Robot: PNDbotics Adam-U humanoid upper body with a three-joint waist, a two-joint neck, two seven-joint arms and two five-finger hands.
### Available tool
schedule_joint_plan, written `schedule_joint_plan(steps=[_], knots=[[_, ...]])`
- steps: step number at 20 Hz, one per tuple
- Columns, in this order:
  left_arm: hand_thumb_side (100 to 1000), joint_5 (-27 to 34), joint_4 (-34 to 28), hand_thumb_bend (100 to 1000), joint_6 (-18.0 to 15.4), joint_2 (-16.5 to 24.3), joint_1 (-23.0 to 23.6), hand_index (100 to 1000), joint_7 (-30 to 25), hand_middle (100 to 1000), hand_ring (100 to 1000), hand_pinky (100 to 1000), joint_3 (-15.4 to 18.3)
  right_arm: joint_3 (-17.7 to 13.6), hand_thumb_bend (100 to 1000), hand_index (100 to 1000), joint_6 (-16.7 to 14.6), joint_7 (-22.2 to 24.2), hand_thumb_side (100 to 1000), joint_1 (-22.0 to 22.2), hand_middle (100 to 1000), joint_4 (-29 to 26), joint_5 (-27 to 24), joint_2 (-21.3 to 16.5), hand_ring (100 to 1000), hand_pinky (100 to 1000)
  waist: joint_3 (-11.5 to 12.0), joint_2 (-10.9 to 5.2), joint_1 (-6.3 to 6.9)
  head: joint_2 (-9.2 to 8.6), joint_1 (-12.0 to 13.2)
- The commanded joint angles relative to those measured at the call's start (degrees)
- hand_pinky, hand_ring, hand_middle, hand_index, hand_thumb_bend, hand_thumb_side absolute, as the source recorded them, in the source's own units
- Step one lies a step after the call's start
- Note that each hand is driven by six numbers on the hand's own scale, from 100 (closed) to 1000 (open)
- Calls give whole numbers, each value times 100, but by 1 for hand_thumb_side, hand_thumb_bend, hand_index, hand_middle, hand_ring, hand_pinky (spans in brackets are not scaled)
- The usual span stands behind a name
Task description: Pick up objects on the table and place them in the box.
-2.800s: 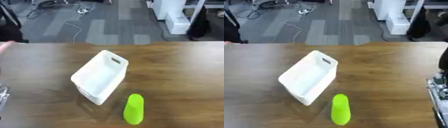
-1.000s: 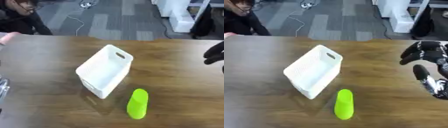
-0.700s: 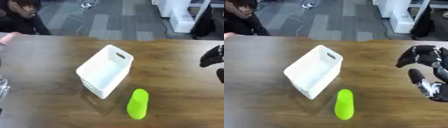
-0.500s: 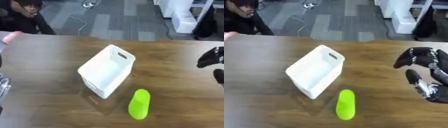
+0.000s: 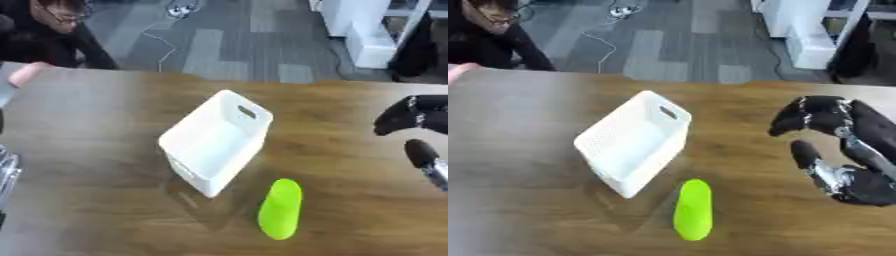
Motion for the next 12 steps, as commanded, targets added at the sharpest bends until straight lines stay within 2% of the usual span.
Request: schedule_joint_plan(steps=[1, 12], knots=[[1000, 47, -66, 723, -286, 147, -79, 732, 246, 720, 624, 608, 14, 56, 100, 732, 107, 242, 1000, -158, 658, -73, -43, -41, 658, 505, 13, -60, 12, -22, -23], [1000, 85, -66, 723, -289, 141, -104, 731, 224, 720, 624, 609, 9, 258, 100, 752, 372, 887, 1000, -370, 697, -73, -99, 175, 700, 585, 42, -69, 12, -14, -29]])
